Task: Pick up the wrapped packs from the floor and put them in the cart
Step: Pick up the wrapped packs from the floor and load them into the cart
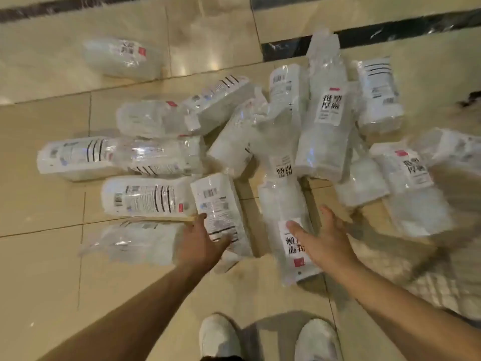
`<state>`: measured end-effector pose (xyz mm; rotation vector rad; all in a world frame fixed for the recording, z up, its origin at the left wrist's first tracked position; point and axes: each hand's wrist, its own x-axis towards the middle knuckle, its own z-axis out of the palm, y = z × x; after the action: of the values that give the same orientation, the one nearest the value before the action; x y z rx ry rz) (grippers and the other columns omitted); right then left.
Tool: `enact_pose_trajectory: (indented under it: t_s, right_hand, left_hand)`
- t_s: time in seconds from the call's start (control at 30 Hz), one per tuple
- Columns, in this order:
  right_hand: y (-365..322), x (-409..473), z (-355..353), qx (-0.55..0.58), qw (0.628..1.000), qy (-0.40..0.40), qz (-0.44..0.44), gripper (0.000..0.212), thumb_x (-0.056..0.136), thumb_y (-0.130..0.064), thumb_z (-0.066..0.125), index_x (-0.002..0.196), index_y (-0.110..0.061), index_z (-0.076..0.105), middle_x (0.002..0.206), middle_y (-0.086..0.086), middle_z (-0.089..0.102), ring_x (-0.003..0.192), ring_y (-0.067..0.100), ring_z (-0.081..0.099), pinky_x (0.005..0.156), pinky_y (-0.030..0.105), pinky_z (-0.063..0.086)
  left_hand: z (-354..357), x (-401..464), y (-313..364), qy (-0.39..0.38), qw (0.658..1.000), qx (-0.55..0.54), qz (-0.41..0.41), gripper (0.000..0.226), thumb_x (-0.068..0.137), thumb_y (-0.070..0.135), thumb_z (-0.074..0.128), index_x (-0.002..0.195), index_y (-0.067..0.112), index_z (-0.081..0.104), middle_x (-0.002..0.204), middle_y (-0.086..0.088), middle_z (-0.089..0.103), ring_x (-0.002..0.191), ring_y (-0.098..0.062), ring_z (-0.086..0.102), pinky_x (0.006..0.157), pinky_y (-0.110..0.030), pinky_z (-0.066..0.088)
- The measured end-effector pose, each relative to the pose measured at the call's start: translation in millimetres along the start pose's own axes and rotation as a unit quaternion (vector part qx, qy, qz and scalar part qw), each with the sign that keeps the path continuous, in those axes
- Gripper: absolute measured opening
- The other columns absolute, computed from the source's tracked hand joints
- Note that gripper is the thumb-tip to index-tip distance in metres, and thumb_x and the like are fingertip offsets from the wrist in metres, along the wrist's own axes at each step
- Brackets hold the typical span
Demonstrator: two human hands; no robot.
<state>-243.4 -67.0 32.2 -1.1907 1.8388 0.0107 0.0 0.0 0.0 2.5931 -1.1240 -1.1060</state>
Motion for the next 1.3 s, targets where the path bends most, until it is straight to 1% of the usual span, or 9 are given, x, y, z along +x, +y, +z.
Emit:
enact_pose_trajectory:
  t_s: [0.1, 0.2, 0.33, 0.5, 0.77, 0.9, 1.03, 1.13, 1.3]
  right_hand:
    - [24.8, 52.6, 35.7, -0.031, 1.0, 0.004, 0.002, 0.12, 0.076, -0.068, 0.076, 0.166, -0.027, 0.008, 0.167, 0.011, 0.02, 0.154, 0.033, 0.022, 0.122, 0.047, 0.027]
    - [46.3, 82.4, 58.8, -0.026, 1.0, 0.005, 0.018, 0.127, 0.072, -0.065, 0.081, 0.166, -0.028, 0.003, 0.167, 0.009, 0.02, 0.154, 0.034, 0.021, 0.122, 0.047, 0.027]
    - [54.3, 102.5, 78.6, -0.023, 0.999, 0.004, 0.023, 0.142, 0.061, -0.069, 0.086, 0.164, -0.034, -0.005, 0.171, 0.004, 0.012, 0.156, 0.037, 0.017, 0.122, 0.056, 0.028]
    - [53.2, 113.4, 100.4, -0.04, 0.998, 0.025, 0.043, 0.152, 0.049, -0.066, 0.093, 0.161, -0.037, -0.006, 0.165, 0.011, 0.024, 0.149, 0.041, 0.029, 0.118, 0.061, 0.033]
    - [45.6, 85.8, 68.0, -0.022, 0.998, 0.035, 0.045, 0.138, 0.048, -0.052, 0.094, 0.157, -0.039, 0.01, 0.147, 0.009, 0.045, 0.133, 0.041, 0.047, 0.106, 0.057, 0.047]
    - [17.0, 21.4, 5.1, 0.013, 0.999, 0.022, 0.045, 0.138, 0.04, -0.06, 0.087, 0.153, -0.045, 0.011, 0.143, 0.004, 0.052, 0.125, 0.038, 0.056, 0.102, 0.055, 0.052]
    - [-39.6, -81.2, -77.1, 0.067, 0.997, 0.026, 0.032, 0.133, 0.048, -0.058, 0.091, 0.155, -0.042, 0.014, 0.143, 0.002, 0.051, 0.127, 0.035, 0.054, 0.104, 0.049, 0.051]
    - [-89.4, -169.6, -146.9, 0.119, 0.993, 0.023, 0.005, 0.131, 0.048, -0.059, 0.09, 0.154, -0.047, 0.014, 0.147, -0.001, 0.049, 0.129, 0.028, 0.054, 0.103, 0.044, 0.05]
    - [-166.9, -332.8, -266.1, 0.212, 0.976, 0.044, -0.036, 0.124, 0.059, -0.048, 0.094, 0.157, -0.045, 0.017, 0.139, -0.002, 0.055, 0.116, 0.019, 0.059, 0.088, 0.033, 0.049]
  left_hand:
    - [49.9, 42.3, -0.8, 0.027, 0.998, -0.019, -0.044, 0.104, 0.081, 0.063, 0.078, 0.161, 0.021, 0.027, 0.154, -0.017, 0.046, 0.142, -0.037, 0.045, 0.116, -0.044, 0.04]
    - [87.3, 72.2, -2.7, 0.074, 0.991, -0.091, -0.072, 0.121, 0.07, 0.067, 0.084, 0.162, 0.029, 0.015, 0.158, -0.017, 0.033, 0.146, -0.039, 0.037, 0.12, -0.052, 0.037]
    - [101.5, 89.6, -14.5, 0.097, 0.986, -0.094, -0.096, 0.138, 0.059, 0.078, 0.083, 0.162, 0.039, -0.001, 0.163, -0.02, 0.026, 0.15, -0.043, 0.032, 0.12, -0.061, 0.036]
    - [100.1, 92.0, -17.2, 0.098, 0.984, -0.123, -0.087, 0.137, 0.059, 0.07, 0.086, 0.159, 0.041, -0.003, 0.142, -0.018, 0.052, 0.131, -0.04, 0.053, 0.105, -0.057, 0.053]
    - [69.0, 51.7, -14.5, 0.052, 0.997, -0.051, -0.022, 0.131, 0.06, 0.068, 0.085, 0.16, 0.038, 0.007, 0.138, -0.016, 0.049, 0.124, -0.037, 0.053, 0.103, -0.055, 0.054]
    - [7.2, -4.6, 10.3, 0.029, 0.998, -0.059, 0.003, 0.133, 0.052, 0.077, 0.084, 0.158, 0.043, 0.009, 0.133, -0.006, 0.055, 0.117, -0.031, 0.059, 0.097, -0.059, 0.058]
    - [-93.7, -81.9, 60.3, 0.015, 0.994, -0.101, 0.035, 0.133, 0.057, 0.066, 0.092, 0.161, 0.041, 0.012, 0.154, -0.006, 0.047, 0.137, -0.032, 0.049, 0.107, -0.059, 0.052]
    - [-179.8, -150.4, 107.8, 0.007, 0.992, -0.117, 0.05, 0.136, 0.056, 0.069, 0.092, 0.161, 0.044, 0.009, 0.162, -0.008, 0.039, 0.144, -0.034, 0.044, 0.103, -0.062, 0.053]
    - [-322.7, -274.6, 198.3, -0.019, 0.981, -0.134, 0.14, 0.136, 0.059, 0.064, 0.093, 0.164, 0.038, 0.01, 0.162, -0.004, 0.042, 0.141, -0.03, 0.048, 0.109, -0.054, 0.051]
